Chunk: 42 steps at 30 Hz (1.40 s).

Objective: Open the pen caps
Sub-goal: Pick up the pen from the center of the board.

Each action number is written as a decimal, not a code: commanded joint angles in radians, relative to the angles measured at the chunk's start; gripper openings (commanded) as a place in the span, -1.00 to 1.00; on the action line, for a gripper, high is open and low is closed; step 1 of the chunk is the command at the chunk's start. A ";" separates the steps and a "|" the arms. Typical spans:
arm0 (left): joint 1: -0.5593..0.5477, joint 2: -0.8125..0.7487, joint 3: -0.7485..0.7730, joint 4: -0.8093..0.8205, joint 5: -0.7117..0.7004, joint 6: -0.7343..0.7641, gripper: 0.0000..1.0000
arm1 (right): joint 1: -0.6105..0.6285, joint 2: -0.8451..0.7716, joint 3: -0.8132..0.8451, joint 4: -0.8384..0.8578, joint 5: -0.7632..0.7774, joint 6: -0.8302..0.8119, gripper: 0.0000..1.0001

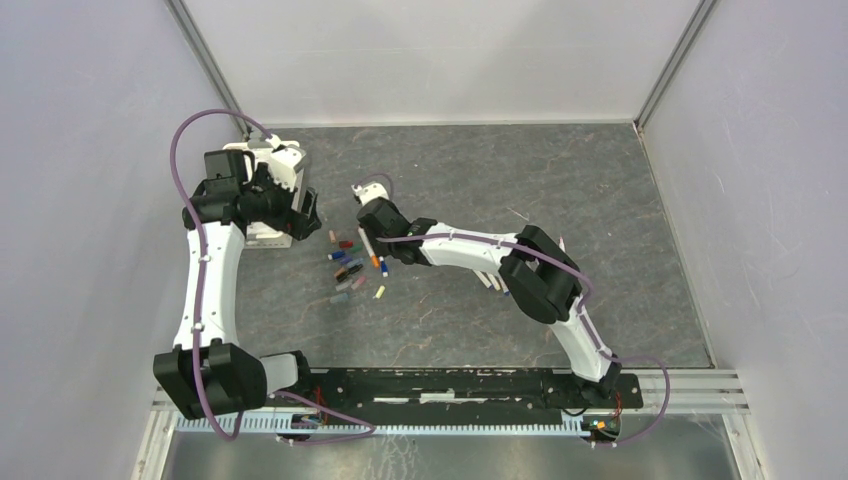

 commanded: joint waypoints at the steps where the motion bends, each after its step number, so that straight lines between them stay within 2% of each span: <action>1: 0.005 -0.027 0.002 0.021 0.000 -0.023 1.00 | 0.009 0.049 0.052 0.005 -0.021 0.017 -0.38; 15: 0.005 -0.026 -0.006 0.012 0.012 -0.017 1.00 | 0.005 0.082 0.011 -0.016 0.032 0.017 -0.43; 18: 0.006 -0.031 -0.008 -0.007 0.078 -0.029 1.00 | -0.019 0.059 -0.033 -0.021 0.028 0.036 -0.57; 22: 0.004 -0.047 -0.052 -0.021 0.173 -0.036 1.00 | -0.082 -0.065 -0.208 0.095 -0.044 0.100 -0.87; 25: 0.001 -0.043 -0.095 -0.043 0.244 -0.029 0.98 | -0.107 -0.159 -0.307 0.184 -0.093 0.133 -1.00; 27: 0.002 -0.042 -0.123 -0.062 0.287 -0.016 0.86 | -0.109 -0.222 -0.340 0.216 -0.126 0.151 -1.00; 29: 0.000 -0.049 -0.145 -0.063 0.322 -0.016 0.85 | -0.109 -0.280 -0.378 0.280 -0.152 0.176 -1.00; 33: 0.000 -0.075 -0.172 -0.064 0.410 -0.037 0.99 | -0.106 -0.406 -0.483 0.444 -0.207 0.281 -1.00; 35: -0.001 -0.096 -0.192 -0.066 0.496 -0.047 1.00 | -0.092 -0.457 -0.536 0.567 -0.231 0.363 -1.00; 37: -0.002 -0.115 -0.216 -0.064 0.569 -0.051 1.00 | -0.059 -0.495 -0.550 0.635 -0.208 0.401 -1.00; 42: -0.009 -0.153 -0.216 -0.045 0.614 -0.090 1.00 | 0.025 -0.553 -0.562 0.751 -0.116 0.463 -1.00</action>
